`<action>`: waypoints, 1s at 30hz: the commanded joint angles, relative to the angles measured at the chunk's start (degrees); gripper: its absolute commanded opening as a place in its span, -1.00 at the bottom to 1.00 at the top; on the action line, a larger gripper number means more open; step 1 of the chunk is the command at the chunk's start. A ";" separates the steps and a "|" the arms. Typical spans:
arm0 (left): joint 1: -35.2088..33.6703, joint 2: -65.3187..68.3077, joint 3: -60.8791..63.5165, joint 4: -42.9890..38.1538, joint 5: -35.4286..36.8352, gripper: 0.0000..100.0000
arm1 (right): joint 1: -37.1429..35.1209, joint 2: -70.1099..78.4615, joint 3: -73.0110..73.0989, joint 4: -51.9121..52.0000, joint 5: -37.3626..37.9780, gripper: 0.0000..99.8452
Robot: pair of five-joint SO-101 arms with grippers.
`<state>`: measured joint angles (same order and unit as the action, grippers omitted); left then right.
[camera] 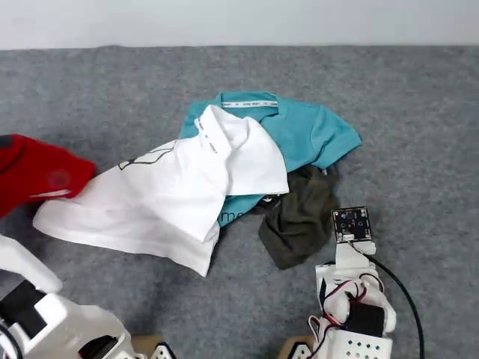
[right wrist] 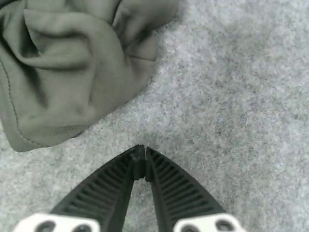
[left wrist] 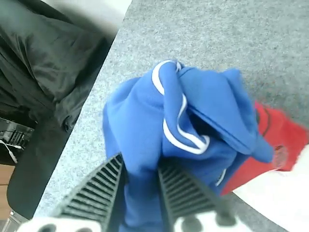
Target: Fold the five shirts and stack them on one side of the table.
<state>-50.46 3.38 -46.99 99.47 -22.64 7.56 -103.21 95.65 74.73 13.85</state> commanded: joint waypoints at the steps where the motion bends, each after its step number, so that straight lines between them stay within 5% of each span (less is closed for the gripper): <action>1: -0.09 -3.34 -2.15 -0.97 -2.90 -0.96 | -0.13 -0.66 0.88 0.13 0.26 -0.98; 7: -0.35 -3.87 0.48 0.88 -9.05 -0.61 | -0.13 -0.66 0.88 0.13 0.26 -0.98; 18: 3.16 -5.10 1.27 1.05 -9.05 -0.60 | -0.13 -0.66 0.88 0.13 0.26 -0.98; 30: 34.90 -21.45 31.25 0.88 -8.26 -0.60 | -0.13 -0.66 0.88 0.13 0.26 -0.98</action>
<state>-24.00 -12.53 -23.34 99.47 -31.34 7.56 -103.21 95.65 74.73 13.85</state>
